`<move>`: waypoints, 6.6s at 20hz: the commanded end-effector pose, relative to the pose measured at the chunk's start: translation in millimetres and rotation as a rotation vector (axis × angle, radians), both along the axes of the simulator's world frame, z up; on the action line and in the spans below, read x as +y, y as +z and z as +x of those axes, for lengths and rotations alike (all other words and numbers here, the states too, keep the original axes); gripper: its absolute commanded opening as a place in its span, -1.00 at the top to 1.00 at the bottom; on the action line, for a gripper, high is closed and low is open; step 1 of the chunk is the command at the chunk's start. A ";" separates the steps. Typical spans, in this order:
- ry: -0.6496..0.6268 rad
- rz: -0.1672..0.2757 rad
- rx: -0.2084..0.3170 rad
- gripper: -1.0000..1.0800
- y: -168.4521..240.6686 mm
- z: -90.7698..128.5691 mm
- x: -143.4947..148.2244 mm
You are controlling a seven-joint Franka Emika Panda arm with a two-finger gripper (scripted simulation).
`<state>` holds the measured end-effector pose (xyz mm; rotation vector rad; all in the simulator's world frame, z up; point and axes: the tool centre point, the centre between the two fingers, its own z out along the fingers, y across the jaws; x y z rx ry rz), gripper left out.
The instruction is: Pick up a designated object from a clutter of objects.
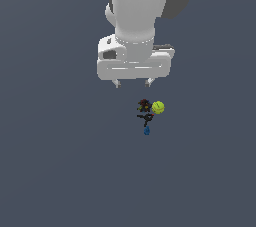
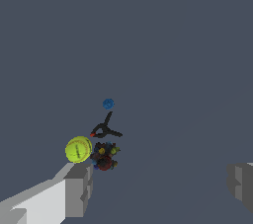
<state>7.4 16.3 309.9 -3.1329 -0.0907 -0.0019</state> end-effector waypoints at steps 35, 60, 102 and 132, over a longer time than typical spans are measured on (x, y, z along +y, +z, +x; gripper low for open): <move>0.755 -0.038 0.009 -0.92 -130.3 -40.9 33.5; 1.463 -0.012 -0.001 -0.92 -223.1 -114.8 70.3; 1.534 -0.015 -0.015 1.00 -275.1 -120.5 76.1; 1.535 -0.005 -0.015 1.00 -111.6 -26.3 15.2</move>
